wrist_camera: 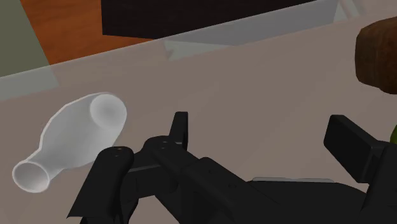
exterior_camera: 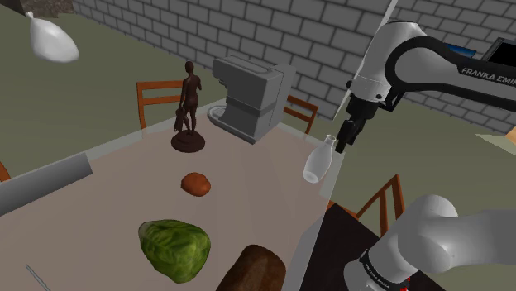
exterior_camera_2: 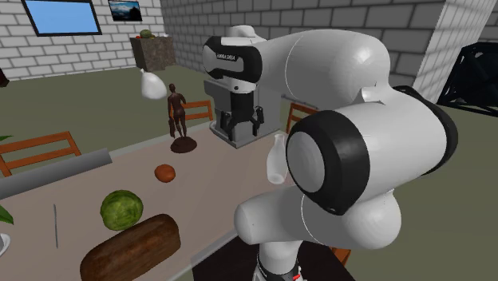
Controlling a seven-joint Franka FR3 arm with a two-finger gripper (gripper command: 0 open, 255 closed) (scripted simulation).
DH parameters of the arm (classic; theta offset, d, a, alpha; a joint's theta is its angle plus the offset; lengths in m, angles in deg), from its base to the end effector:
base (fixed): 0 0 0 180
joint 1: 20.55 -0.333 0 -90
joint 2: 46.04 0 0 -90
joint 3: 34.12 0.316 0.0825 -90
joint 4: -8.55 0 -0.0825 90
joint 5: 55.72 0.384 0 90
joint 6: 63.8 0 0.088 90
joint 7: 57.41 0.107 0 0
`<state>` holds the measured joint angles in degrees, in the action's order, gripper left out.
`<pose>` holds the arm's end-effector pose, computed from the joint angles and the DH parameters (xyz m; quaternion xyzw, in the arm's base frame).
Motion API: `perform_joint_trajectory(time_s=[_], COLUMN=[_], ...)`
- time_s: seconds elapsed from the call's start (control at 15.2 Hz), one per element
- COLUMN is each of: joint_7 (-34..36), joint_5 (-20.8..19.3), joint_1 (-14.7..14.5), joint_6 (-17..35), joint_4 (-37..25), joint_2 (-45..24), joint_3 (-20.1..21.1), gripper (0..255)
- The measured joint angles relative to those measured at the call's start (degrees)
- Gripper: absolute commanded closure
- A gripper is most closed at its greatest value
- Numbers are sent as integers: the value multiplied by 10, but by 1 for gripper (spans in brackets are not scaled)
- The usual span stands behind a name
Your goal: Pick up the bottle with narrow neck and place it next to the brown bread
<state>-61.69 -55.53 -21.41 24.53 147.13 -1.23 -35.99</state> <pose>0.3019 -0.0073 0.5574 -0.9982 -0.0337 0.0470 0.0151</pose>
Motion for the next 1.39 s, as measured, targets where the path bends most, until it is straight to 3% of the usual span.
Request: perform_joint_trajectory(time_s=[0.33, 0.79, 1.39], joint_7=[-33, -101, -197], joint_5=[-25, -65, -71], joint_1=[13, 37, 55], joint_6=[34, 119, 215], joint_4=[-1, -16, -98], joint_2=[-31, -120, -283], joint_3=[-31, -96, -180], gripper=[0, 0, 0])
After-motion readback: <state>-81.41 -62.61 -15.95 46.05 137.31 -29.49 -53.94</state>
